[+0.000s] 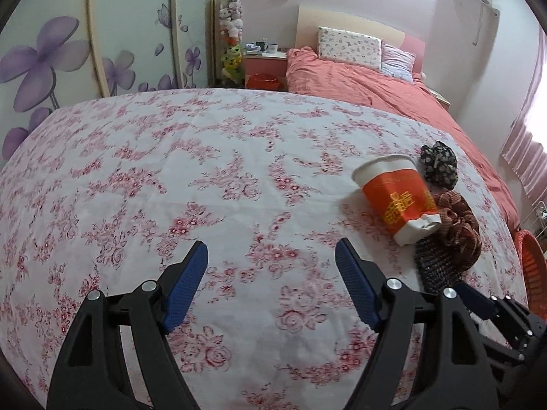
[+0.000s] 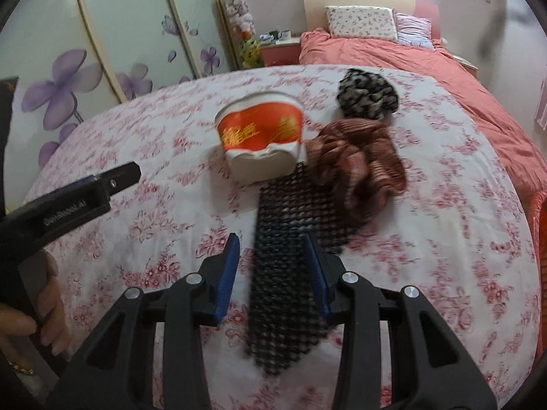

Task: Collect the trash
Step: 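Grasp the black beaded mesh mat on the bed with the right tool, then grasp the orange-red paper cup with the left tool while the right tool holds the mat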

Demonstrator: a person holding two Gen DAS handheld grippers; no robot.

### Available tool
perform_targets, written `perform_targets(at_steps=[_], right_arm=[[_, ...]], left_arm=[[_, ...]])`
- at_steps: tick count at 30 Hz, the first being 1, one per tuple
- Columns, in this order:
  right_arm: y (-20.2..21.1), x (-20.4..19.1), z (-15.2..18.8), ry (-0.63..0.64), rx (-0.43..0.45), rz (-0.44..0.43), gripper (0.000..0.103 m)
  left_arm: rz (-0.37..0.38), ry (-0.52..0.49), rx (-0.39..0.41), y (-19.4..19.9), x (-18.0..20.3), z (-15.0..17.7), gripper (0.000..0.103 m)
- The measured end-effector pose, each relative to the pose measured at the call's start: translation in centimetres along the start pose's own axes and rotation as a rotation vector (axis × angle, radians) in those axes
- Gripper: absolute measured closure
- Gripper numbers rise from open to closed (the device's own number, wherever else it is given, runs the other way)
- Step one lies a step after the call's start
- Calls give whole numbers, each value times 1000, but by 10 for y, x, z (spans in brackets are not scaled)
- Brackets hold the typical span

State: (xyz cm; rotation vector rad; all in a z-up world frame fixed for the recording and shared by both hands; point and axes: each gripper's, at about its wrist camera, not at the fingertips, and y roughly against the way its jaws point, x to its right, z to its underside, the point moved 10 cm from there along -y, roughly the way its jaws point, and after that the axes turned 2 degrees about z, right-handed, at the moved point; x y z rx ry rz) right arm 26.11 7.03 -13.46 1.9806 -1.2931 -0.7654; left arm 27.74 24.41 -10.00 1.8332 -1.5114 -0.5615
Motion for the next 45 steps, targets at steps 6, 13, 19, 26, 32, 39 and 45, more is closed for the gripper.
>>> perform_targets(at_steps=[6,13,19,26,32,39,45], right_arm=[[1,7,5,28,10,35,82],[3,10,5,30,23,53,81],[-1,7,3,51,18,90,76],[8,14,-1,27,40,57,97],[42,19,-17,-2,127,-8,97],[89,30,-37,-46,236,-46,97],[116,61,-53,-73,316,25,97]], left_arm=[[14,4,-3,-1,0,1,27],[32,2,-10,-1,7,5,27],[41,2,-13,0,12,7,27],[49,-2,-15,2,16,9,27],[60,-5,-11,4,24,5,27],[106,-27,4,5,55,-5,20],[126,-58,16,-7,92,-21,11]])
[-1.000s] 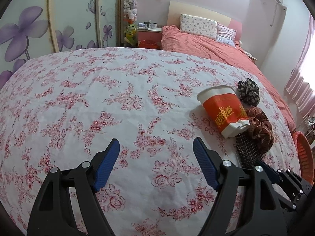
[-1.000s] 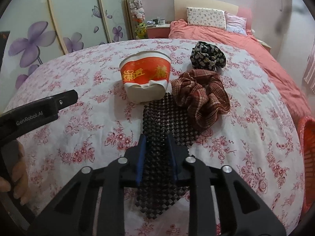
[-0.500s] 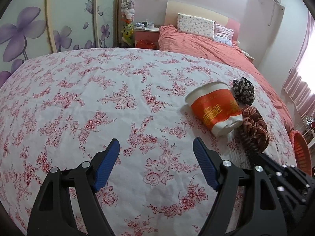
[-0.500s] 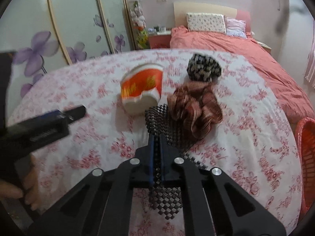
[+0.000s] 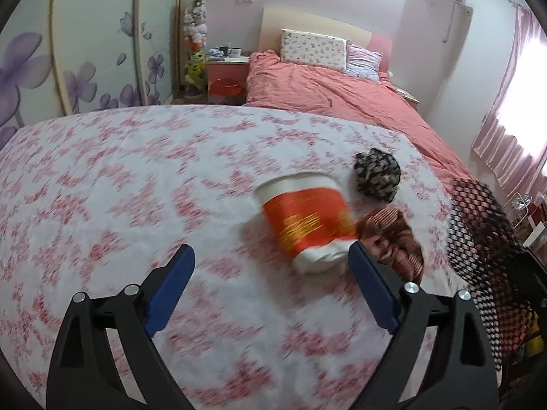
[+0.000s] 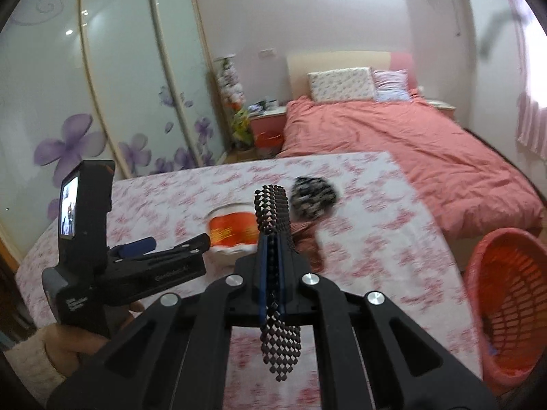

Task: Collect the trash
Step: 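Grasp the orange-red paper cup with the left tool while the right tool holds the mat, then carry the mat in the right tool and paper cup in the left tool over the basket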

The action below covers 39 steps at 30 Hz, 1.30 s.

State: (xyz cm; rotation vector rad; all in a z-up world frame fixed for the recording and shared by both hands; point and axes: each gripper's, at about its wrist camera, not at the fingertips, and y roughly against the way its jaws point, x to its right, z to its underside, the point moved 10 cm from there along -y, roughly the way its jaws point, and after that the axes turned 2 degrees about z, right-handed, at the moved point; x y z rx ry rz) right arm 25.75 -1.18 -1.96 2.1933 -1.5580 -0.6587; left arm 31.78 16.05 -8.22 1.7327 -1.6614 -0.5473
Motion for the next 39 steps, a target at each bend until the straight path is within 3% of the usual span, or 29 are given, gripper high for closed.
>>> perform_targets(at_steps=[10,15,20,30,39], right_arm=[[-5,70,14,-59,-30,116,97],[-10,93,19,-88,-40,133,97],[-15,105,24,-110,-47,140,97],[-3,123,24,-149,-28,158,97],[27,129,15,-160,31,180,97]], left_arm=[[-83,-17,-117,-62,24,-8,9],[-95,7,-132,-70,24,-7,9],[-108,-2,-141,-78,24,-6,21],[-98,-27,-82,-57,25,-11,22],[-29,-72,27,-3,48,-20,22]])
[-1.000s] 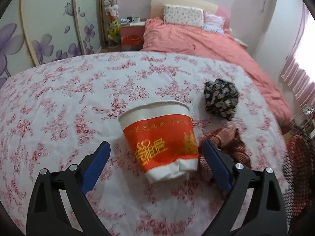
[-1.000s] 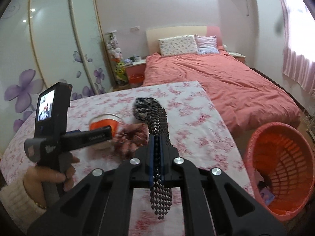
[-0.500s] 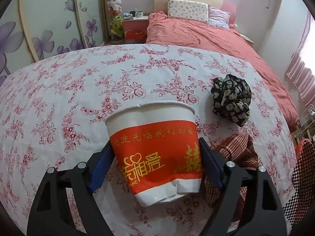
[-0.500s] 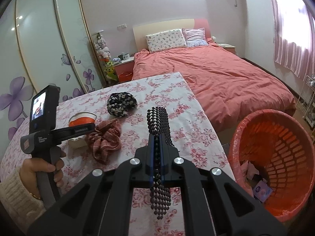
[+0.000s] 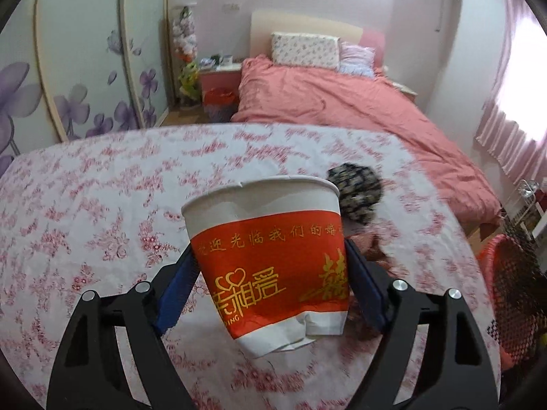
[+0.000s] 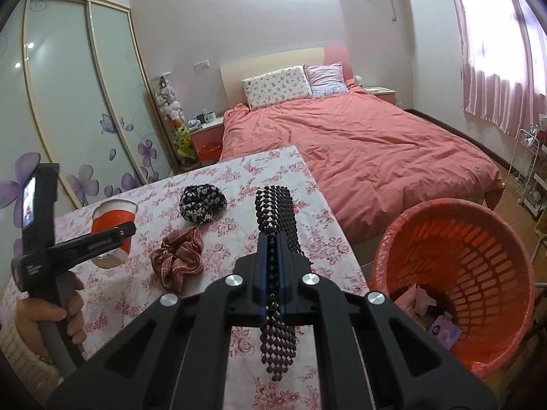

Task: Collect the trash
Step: 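Carry the mat in the right tool and paper cup in the left tool over the basket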

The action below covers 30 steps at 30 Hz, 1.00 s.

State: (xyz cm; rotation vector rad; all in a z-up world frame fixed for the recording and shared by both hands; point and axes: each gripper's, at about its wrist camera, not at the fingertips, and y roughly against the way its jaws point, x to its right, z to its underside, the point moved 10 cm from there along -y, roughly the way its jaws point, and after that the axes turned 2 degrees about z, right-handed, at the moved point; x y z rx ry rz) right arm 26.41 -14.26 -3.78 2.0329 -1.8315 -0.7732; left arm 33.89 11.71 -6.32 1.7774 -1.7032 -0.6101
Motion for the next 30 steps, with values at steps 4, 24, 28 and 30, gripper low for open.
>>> perform_targets(at_steps=[4,24,28,30], right_arm=[[11,6,-3,-7,19,10,97],[75,95,-23,-95,165,151,97],[86,124,-26,-131,192,178,97],[91,138,-26,-148,201,190,97]], left_arm=[[46,-24,38,20,19,-5,22],[349,-241,96,74,185,14,22],[404,-278,86,70,215,20,22],[428,-292,80,68,231,23,22]])
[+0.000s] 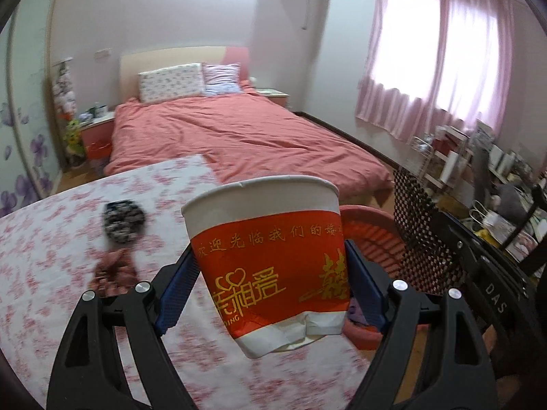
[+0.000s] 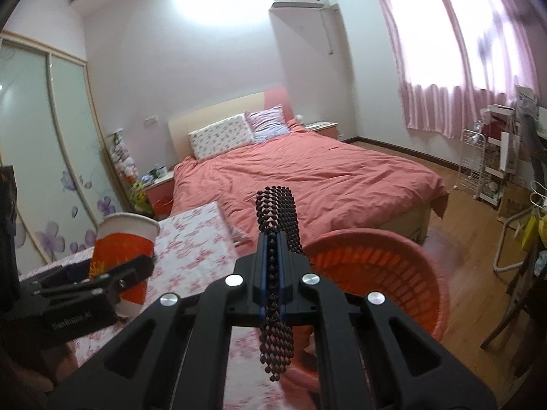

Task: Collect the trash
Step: 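Carry the mat in the right tool and paper cup in the left tool over the basket, then open both tools to drop the mat and paper cup into the basket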

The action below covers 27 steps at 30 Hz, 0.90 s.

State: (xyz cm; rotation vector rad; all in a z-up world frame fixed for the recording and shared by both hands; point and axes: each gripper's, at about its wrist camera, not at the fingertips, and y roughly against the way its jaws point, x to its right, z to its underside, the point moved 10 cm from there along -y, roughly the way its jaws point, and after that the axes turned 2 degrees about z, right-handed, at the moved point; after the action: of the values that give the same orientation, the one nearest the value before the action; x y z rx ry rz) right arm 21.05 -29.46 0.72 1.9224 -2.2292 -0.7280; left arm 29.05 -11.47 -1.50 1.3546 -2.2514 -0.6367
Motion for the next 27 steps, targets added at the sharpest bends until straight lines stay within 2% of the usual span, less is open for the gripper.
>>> perform_targets(at_steps=[7,18,25,27], right_arm=[[-8,43,-1,-50,-1,43,97],[-24,91,1,-126,-12,62,97],[-34,108,1,-155,-18,52,97],[-39,110,1,-156,-22,46,91]], left_arm=[[75,-45,-29,-27,43,2,22],[161,-72,-78,-57,90,12,22],[174,-94,-109,-75,105,17,21],[163,-104,-129,-81,107,23,20]])
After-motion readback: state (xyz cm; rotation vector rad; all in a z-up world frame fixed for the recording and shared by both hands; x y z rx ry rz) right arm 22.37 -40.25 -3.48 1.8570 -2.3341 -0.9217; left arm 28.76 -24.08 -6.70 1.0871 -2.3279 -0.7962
